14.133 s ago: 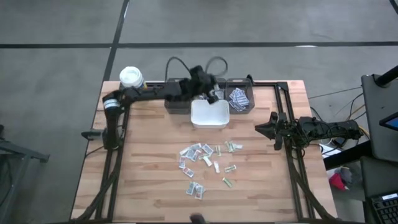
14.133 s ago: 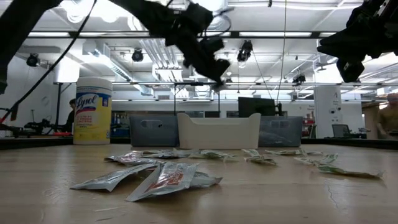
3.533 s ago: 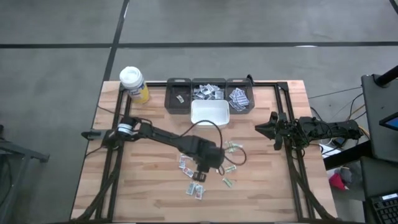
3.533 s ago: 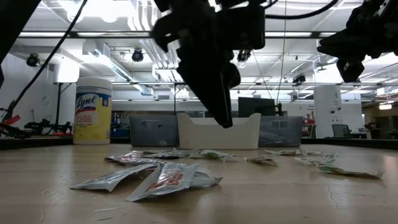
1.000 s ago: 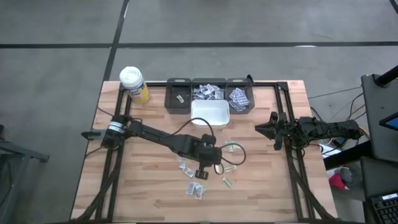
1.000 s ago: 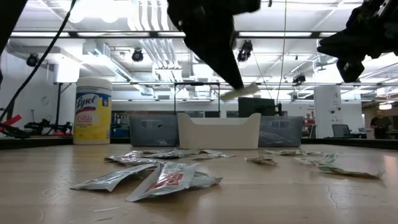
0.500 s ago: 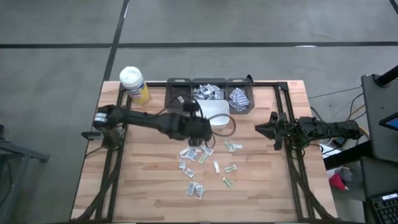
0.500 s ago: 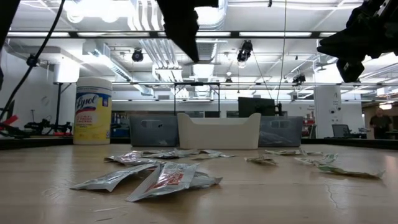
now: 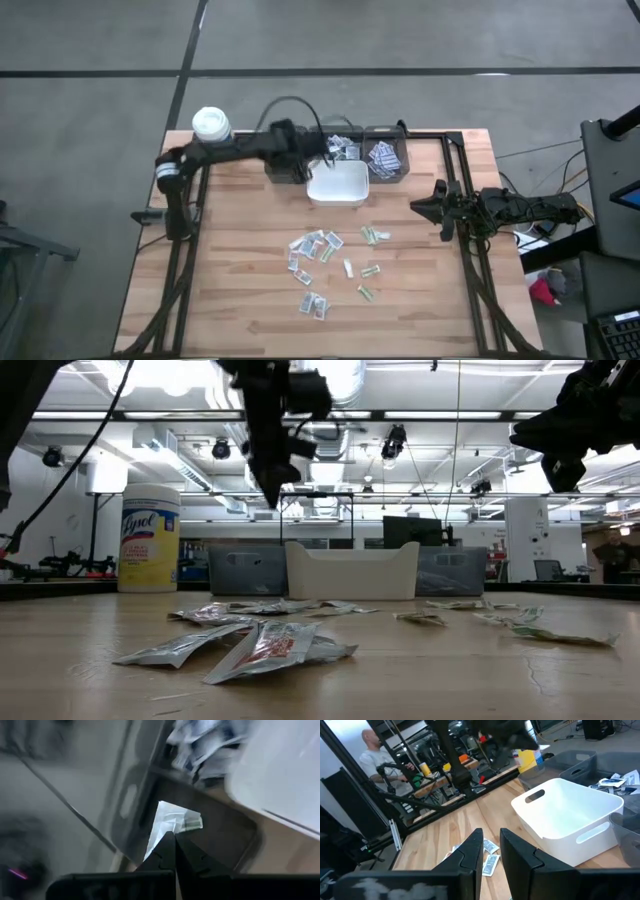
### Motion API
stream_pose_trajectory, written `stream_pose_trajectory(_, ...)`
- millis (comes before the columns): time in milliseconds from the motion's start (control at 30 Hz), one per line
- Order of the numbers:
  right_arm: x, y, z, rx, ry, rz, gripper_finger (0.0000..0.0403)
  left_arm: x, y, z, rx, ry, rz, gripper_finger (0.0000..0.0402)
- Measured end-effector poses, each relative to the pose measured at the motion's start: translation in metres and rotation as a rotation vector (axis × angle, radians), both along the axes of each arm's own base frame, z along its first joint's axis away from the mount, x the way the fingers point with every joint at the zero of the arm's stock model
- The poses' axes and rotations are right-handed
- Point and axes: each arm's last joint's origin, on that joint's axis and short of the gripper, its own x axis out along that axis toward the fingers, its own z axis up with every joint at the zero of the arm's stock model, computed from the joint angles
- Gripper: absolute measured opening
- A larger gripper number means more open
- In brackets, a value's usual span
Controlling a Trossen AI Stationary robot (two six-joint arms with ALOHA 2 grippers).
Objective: Pick & Place First Aid Supplies
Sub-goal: Put the green bandage pack into the left black bin
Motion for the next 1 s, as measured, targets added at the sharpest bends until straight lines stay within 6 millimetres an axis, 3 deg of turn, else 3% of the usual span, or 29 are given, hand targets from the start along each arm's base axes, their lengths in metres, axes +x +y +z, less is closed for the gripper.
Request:
stream_pose_trajectory(200,0.000,0.000,0.000,0.000,0.000,-0.001,0.0063,-0.029,0.057,-0.018,-0.222,-0.196,0.355,0.0000)
stream_pose_trajectory(333,0.000,0.000,0.000,0.000,0.000,-0.002,0.0063,-0.043,0.077,-0.032,-0.317,-0.263,0.468,0.0000)
stream_pose_trajectory(1000,0.000,0.000,0.000,0.000,-0.001,-0.001,0.0063,-0.044,0.082,-0.080,-0.327,-0.418,0.526,0.0000)
